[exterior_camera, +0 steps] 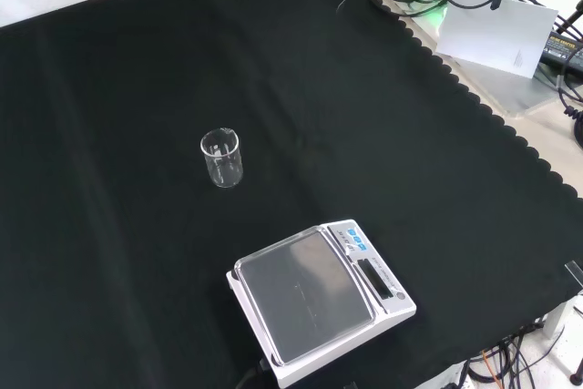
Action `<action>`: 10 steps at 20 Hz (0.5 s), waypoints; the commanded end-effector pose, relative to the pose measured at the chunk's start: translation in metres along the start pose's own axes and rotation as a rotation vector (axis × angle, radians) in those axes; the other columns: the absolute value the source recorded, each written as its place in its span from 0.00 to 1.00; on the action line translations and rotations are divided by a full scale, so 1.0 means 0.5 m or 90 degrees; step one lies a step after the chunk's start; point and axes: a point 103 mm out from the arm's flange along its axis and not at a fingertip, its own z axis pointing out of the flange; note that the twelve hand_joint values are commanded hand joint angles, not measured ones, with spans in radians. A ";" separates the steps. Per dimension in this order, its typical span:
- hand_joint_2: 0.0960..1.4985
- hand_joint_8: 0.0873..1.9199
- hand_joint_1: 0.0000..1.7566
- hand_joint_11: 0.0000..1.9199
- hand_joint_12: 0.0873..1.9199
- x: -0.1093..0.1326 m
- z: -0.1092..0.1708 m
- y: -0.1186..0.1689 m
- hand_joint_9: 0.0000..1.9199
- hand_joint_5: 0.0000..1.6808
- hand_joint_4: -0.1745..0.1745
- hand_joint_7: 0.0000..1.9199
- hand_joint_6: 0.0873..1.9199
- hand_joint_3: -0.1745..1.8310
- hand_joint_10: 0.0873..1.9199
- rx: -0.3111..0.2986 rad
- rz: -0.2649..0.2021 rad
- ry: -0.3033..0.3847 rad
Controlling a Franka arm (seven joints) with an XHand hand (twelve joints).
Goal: Pick up the beaker.
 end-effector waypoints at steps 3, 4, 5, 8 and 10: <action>0.45 0.13 0.36 0.00 0.48 0.022 0.206 0.180 0.00 0.00 0.66 0.00 0.00 0.19 0.38 0.036 -0.047 0.042; 0.45 0.13 0.36 0.00 0.48 0.034 0.223 0.190 0.00 0.00 0.66 0.00 0.00 0.18 0.38 0.041 -0.054 0.048; 0.45 0.13 0.36 0.00 0.48 0.048 0.238 0.198 0.00 0.00 0.66 0.00 0.00 0.18 0.37 0.047 -0.063 0.052; 0.45 0.11 0.36 0.00 0.47 0.103 0.281 0.225 0.00 0.00 0.67 0.00 0.00 0.18 0.37 0.063 -0.099 0.046; 0.45 0.11 0.36 0.00 0.46 0.139 0.312 0.246 0.00 0.00 0.68 0.00 0.00 0.18 0.37 0.078 -0.117 0.052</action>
